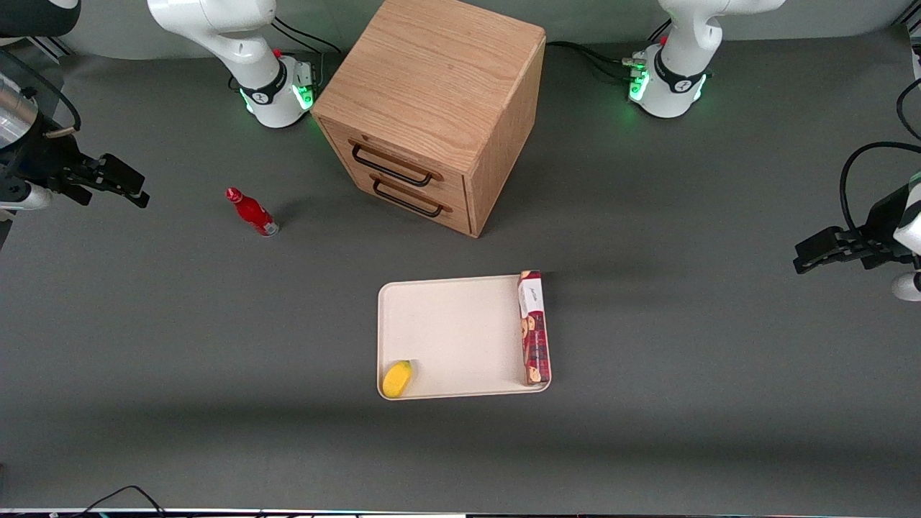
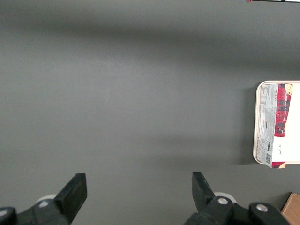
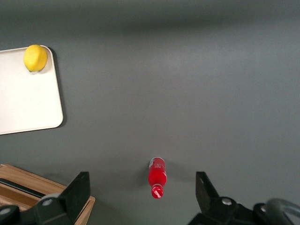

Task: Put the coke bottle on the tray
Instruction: 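Move the open right gripper down over the red Coke bottle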

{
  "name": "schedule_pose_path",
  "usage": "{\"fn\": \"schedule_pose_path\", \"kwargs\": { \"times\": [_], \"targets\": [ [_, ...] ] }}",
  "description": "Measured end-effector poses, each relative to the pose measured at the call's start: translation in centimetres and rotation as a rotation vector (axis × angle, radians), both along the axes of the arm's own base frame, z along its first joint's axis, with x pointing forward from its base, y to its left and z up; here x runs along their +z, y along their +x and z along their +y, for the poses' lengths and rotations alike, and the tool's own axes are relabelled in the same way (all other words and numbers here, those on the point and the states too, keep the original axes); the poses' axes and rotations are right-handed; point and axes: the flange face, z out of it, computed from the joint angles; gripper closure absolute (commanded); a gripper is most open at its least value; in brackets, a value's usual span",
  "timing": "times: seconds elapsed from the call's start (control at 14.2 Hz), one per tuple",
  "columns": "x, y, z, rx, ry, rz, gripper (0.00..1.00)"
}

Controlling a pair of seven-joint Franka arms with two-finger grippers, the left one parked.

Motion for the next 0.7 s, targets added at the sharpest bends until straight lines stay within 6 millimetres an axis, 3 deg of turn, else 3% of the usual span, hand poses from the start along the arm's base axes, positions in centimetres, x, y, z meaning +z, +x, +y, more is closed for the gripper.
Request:
{"fn": "schedule_pose_path", "kwargs": {
  "times": [0.28,0.42,0.56,0.7],
  "targets": [
    [0.7,0.0,0.8,0.016,-0.002,0.000,0.00],
    [-0.2,-0.4,2.0,0.037,-0.003,0.055,0.00],
    [-3.9,-0.5,2.7,0.045,0.013,0.120,0.00],
    [-10.1,-0.9,2.1,0.030,0.016,0.157,0.00]
  ]
}}
